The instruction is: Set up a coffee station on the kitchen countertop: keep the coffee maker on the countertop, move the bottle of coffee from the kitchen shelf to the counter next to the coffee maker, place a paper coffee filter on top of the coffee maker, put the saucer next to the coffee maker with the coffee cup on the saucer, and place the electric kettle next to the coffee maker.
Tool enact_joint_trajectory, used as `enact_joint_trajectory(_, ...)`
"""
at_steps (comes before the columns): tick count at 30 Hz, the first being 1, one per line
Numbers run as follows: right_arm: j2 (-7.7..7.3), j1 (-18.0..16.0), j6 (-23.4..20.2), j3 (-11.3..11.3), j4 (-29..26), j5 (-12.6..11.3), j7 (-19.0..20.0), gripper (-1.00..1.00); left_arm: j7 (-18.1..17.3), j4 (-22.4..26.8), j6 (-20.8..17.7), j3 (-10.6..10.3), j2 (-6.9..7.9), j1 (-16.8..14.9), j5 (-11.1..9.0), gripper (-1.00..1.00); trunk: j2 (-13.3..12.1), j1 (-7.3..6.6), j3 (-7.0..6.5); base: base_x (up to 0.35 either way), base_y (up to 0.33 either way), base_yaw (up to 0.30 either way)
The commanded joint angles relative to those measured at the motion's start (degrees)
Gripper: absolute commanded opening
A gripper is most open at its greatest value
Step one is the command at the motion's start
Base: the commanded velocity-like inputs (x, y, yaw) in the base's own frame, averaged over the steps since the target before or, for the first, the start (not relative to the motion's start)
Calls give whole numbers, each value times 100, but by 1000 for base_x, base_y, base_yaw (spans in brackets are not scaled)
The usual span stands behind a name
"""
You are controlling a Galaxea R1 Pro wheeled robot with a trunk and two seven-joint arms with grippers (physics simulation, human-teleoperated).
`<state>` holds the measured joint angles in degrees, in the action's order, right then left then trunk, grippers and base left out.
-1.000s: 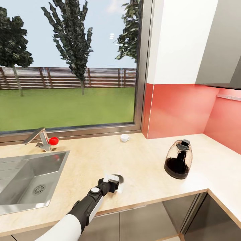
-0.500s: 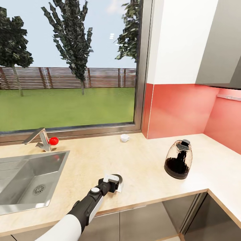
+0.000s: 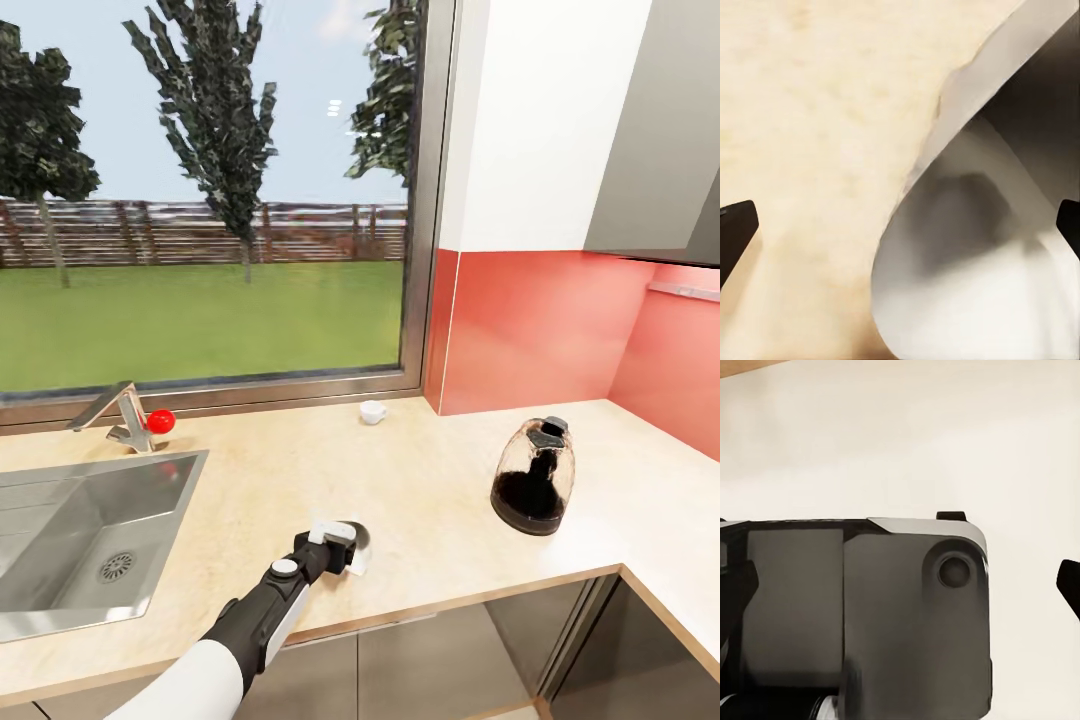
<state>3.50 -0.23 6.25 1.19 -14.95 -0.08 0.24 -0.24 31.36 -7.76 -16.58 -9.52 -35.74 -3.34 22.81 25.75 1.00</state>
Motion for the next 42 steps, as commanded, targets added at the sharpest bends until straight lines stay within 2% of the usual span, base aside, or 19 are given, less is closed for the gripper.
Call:
enact_joint_trajectory(1,2,-3,17,12,1,-1,2,100,-2,13,-33,-12,3,-3,-35,100,11,3,11,0,0,0)
enact_joint_trajectory(42,2,-3,17,7,6,-1,-15,100,-51,46,-33,3,-41,-4,-44,100,11,3,11,0,0,0)
